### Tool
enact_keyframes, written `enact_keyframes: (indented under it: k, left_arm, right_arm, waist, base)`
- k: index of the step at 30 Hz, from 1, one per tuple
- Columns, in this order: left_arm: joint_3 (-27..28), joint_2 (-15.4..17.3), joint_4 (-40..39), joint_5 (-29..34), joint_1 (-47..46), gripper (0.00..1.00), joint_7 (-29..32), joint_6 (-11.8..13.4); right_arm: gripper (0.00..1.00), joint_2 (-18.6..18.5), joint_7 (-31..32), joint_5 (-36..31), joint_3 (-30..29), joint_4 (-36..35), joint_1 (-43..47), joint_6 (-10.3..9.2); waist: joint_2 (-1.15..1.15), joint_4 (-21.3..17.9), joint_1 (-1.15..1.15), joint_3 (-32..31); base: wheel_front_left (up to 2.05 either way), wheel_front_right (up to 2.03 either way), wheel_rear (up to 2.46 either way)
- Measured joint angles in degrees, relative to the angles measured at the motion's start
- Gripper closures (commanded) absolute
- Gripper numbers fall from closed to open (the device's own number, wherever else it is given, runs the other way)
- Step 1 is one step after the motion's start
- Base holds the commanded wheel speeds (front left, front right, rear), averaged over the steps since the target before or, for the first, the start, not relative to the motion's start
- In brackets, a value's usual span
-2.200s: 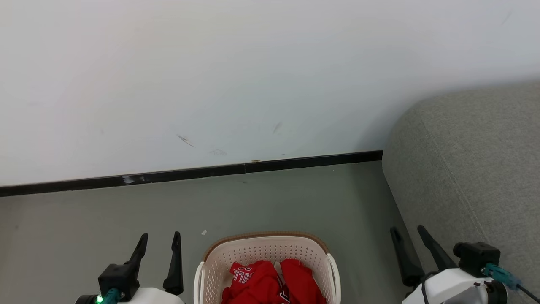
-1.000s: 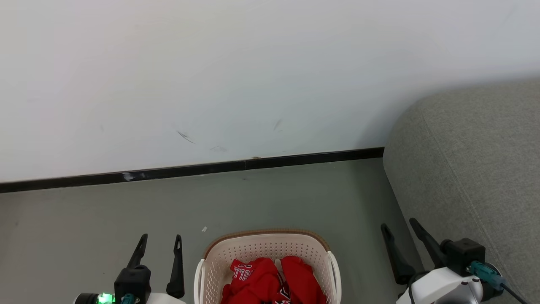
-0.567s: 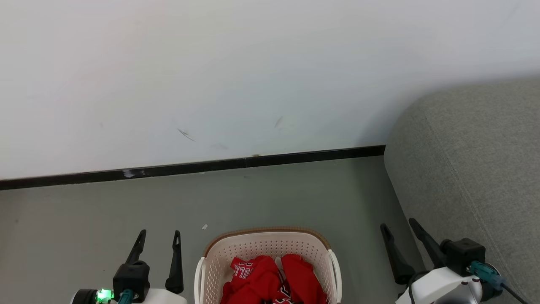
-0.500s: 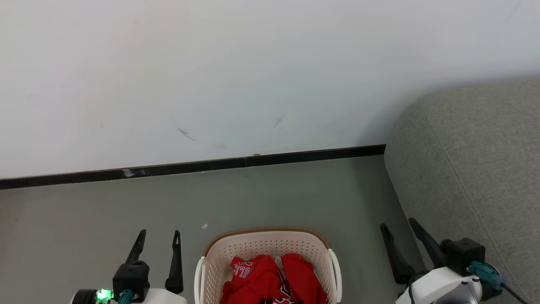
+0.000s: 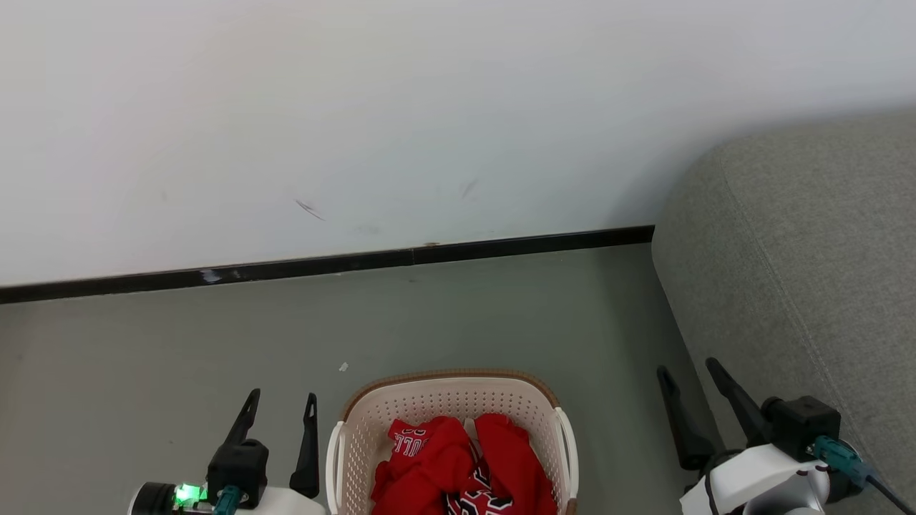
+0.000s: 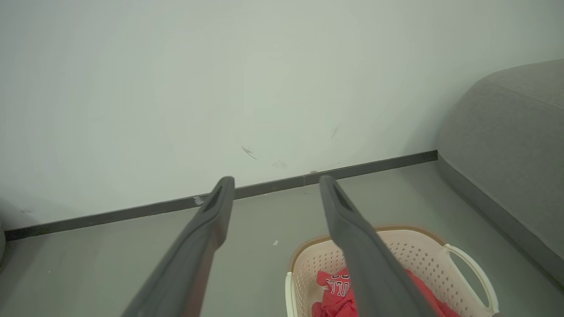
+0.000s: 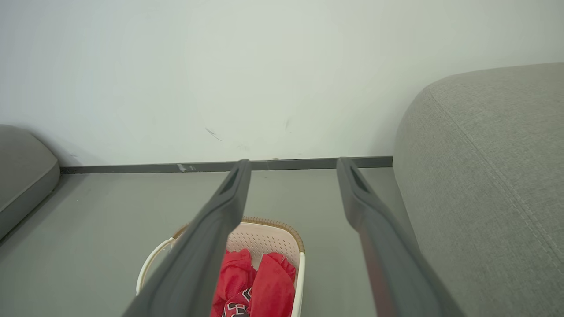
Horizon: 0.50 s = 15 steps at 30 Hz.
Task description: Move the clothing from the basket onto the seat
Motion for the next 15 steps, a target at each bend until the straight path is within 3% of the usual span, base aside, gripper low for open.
enact_keyframes:
  k: [15]
  left_arm:
    - [-5.02, -0.01, 5.01, 2.94, -5.76, 0.00, 0.00, -3.20]
  right_arm:
    - [0.00, 0.01, -0.01, 0.03, -2.79, -4.90, -0.14, 0.00]
  waist:
    - [0.00, -1.15, 0.00, 4.62]
  base:
    - [0.00, 0.00, 0.00]
